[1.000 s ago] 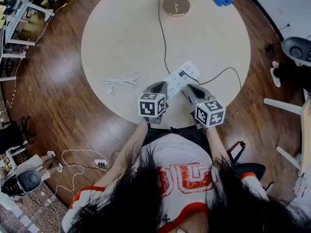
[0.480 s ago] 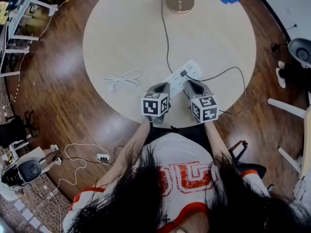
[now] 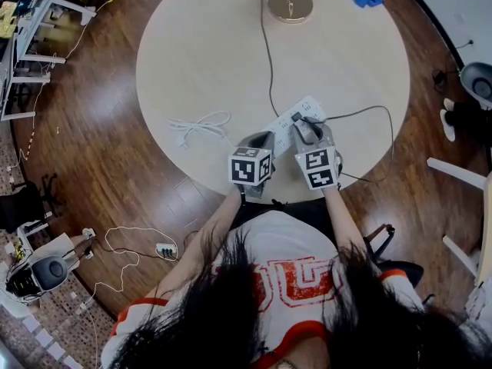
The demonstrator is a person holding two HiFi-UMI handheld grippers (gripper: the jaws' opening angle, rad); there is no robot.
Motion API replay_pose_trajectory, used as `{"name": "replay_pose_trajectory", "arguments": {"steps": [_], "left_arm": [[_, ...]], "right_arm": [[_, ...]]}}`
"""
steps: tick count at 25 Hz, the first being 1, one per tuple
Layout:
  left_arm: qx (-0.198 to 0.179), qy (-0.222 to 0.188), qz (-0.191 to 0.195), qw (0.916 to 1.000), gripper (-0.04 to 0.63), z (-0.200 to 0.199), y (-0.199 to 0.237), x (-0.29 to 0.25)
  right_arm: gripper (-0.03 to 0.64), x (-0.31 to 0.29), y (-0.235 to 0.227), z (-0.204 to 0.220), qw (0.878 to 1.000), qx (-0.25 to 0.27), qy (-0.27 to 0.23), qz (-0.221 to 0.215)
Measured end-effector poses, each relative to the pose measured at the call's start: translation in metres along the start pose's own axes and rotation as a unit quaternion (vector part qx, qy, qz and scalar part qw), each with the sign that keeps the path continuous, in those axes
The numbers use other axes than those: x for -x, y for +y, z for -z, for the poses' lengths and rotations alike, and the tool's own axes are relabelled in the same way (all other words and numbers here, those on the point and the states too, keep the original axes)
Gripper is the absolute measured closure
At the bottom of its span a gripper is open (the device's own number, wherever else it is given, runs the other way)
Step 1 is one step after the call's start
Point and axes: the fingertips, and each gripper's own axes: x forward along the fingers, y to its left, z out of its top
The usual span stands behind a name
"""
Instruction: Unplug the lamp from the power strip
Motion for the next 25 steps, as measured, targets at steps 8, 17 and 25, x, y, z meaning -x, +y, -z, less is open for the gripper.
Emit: {"name": "replay_pose_trajectory", "arguments": {"steps": [8, 17, 25], "left_arm": [[-0.012, -0.005, 0.000, 0.9999, 0.595, 0.000, -0.001, -0.002], [-0.010, -0.010, 0.004, 0.9999, 0.595, 0.000, -0.002, -0.004], [-0.013, -0.009, 0.004, 0.9999, 0.595, -0.001, -0.003, -0.003]], "right_arm": [[0.474, -0.020, -0.005, -0.010, 0.999, 0.045, 0.004, 0.013], [0.499, -0.023, -0.006, -0.008, 0.999, 0.041, 0.008, 0.006], [0.499, -0.022, -0.007, -0.009, 1.000, 0.018, 0.007, -0.010]]}}
